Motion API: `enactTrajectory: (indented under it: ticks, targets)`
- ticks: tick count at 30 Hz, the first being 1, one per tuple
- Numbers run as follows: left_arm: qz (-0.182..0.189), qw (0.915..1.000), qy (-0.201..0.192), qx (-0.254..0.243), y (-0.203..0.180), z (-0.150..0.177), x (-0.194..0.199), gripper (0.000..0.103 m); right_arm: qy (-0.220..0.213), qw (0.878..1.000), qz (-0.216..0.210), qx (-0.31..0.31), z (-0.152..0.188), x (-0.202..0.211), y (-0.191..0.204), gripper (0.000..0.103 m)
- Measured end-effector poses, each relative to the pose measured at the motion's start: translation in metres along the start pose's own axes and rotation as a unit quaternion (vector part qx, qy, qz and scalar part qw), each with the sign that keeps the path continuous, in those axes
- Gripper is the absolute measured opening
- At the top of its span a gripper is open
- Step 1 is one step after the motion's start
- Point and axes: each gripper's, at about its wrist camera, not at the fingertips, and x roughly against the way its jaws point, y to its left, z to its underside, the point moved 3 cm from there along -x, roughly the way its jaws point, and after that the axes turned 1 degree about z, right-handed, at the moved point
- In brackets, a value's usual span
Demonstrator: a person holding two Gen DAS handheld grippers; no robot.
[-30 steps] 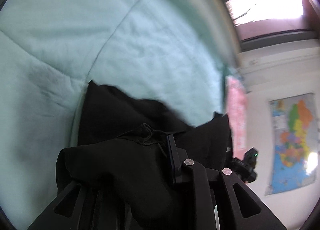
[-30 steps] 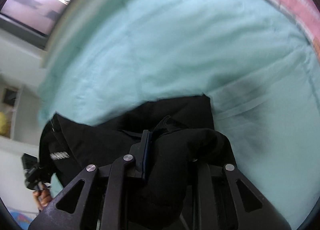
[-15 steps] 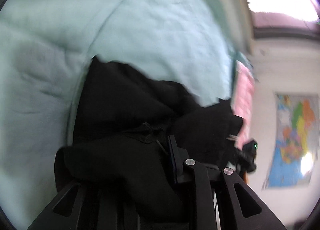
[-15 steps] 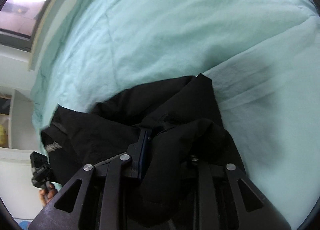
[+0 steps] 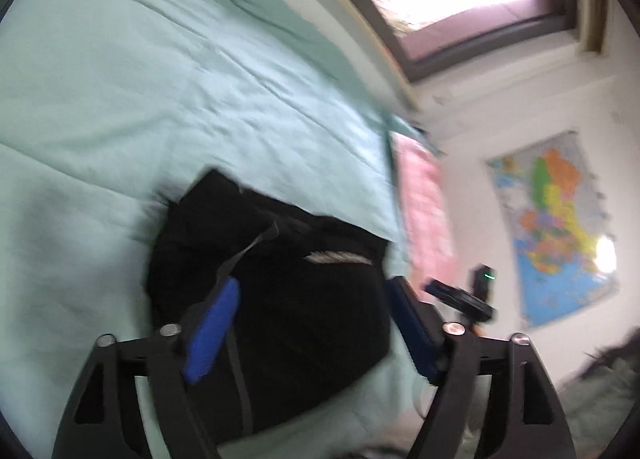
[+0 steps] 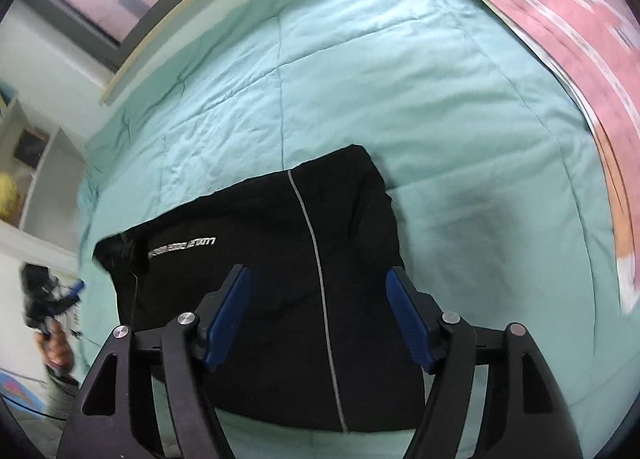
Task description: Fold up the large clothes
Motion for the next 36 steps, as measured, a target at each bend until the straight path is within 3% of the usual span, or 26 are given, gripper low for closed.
enactTrajectory:
  ticks: [2, 7, 11, 17, 18, 19, 20, 21, 22, 27, 30, 33, 36]
  targets:
    - [-0.056, 0.9984, -0.004, 0.009, 0.014, -0.008, -0.015, 0.079, 0.002, 1.0, 0.012, 0.024, -0.008, -0.014, 0.005, 0.074]
    - [-0.133, 0.9903, 0.004, 0.042, 0.063, -0.028, -0.059, 0.079, 0.002, 0.993, 0.07, 0.09, -0.038, -0.069, 0.015, 0.074]
    - [-0.14, 0.9881, 0.034, 0.053, 0.087, -0.036, -0.088, 0.079, 0.015, 0.992, 0.076, 0.098, -0.056, -0.099, -0.001, 0.074]
    - [-0.131, 0.9862, 0.067, 0.076, 0.114, -0.036, -0.119, 0.079, 0.056, 0.995, 0.031, 0.074, -0.067, -0.14, -0.022, 0.072]
    - [-0.124, 0.9874, 0.063, 0.075, 0.111, -0.036, -0.12, 0.076, 0.055, 0.996, 0.022, 0.074, -0.067, -0.143, -0.021, 0.065]
    - [-0.117, 0.9893, 0.057, 0.066, 0.107, -0.036, -0.119, 0.051, 0.046, 0.995, 0.016, 0.085, -0.065, -0.141, -0.016, 0.045]
    - [-0.118, 0.9906, 0.053, 0.045, 0.099, -0.035, -0.117, 0.035, 0.038, 0.994, 0.027, 0.101, -0.063, -0.137, -0.011, 0.033]
    - [-0.127, 0.99, 0.054, 0.03, 0.093, -0.034, -0.115, 0.021, 0.029, 0.991, 0.048, 0.122, -0.06, -0.131, -0.004, 0.03]
    - [-0.136, 0.9892, 0.052, 0.016, 0.087, -0.034, -0.112, 0.017, 0.021, 0.988, 0.061, 0.137, -0.056, -0.125, 0.002, 0.02]
    - [-0.114, 0.9933, -0.006, -0.02, 0.043, -0.042, -0.079, 0.013, -0.038, 0.977, 0.121, 0.172, -0.056, -0.078, 0.023, 0.015]
    - [-0.11, 0.9925, -0.041, -0.036, 0.024, -0.061, -0.069, 0.013, -0.07, 0.973, 0.133, 0.178, -0.073, -0.055, 0.031, 0.014]
    - [-0.137, 0.989, -0.043, -0.037, 0.03, -0.078, -0.089, 0.013, -0.074, 0.97, 0.153, 0.173, -0.09, -0.067, 0.029, 0.013]
    - [-0.175, 0.9845, -0.015, -0.011, 0.063, -0.081, -0.123, 0.013, -0.039, 0.971, 0.176, 0.158, -0.096, -0.11, 0.015, 0.013]
